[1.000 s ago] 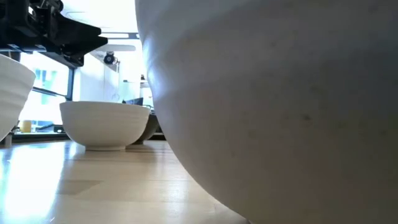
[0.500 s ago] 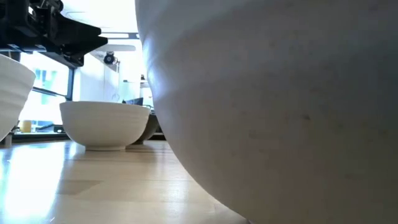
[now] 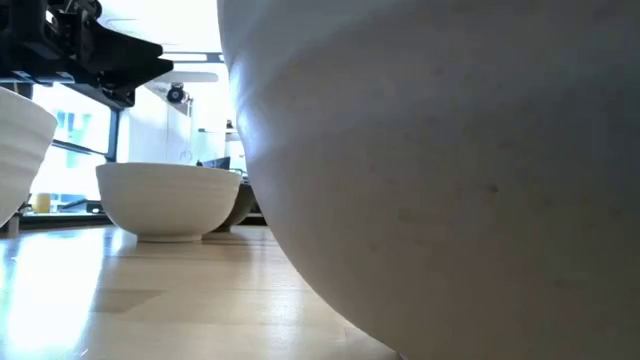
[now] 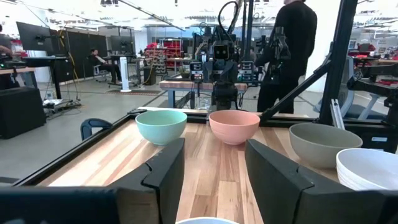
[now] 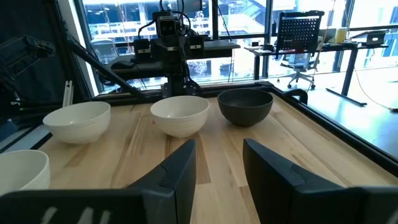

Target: Nest bowls inside each other

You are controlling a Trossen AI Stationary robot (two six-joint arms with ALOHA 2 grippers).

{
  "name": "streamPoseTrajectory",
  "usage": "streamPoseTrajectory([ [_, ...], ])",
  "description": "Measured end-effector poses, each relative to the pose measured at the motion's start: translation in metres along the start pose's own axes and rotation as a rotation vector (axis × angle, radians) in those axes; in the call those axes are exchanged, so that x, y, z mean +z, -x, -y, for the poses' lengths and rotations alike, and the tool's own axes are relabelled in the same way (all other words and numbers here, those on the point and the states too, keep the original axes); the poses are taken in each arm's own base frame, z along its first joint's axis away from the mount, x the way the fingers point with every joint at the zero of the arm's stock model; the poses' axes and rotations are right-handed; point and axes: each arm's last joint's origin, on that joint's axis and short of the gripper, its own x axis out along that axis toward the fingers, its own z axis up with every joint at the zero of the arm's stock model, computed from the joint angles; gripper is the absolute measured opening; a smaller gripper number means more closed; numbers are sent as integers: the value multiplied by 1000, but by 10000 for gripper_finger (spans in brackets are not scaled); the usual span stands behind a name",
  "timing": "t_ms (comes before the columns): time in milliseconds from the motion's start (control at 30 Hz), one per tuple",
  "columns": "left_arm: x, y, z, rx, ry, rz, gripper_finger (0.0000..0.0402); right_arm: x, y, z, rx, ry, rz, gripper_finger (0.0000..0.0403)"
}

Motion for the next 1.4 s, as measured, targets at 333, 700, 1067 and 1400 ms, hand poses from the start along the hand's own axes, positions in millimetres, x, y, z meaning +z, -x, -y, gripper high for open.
streamPoseTrajectory([
  [333, 0, 0, 0, -10, 44, 0, 156, 0, 0, 0, 0, 0, 0, 124],
  [700, -1, 0, 0, 20, 286, -8, 156, 0, 0, 0, 0, 0, 0, 124],
  [1067, -4, 0, 0, 19, 377, -38, 156, 0, 0, 0, 0, 0, 0, 124],
  [1400, 1, 0, -2, 73, 278, 16, 156, 0, 0, 0, -4, 0, -1, 124],
])
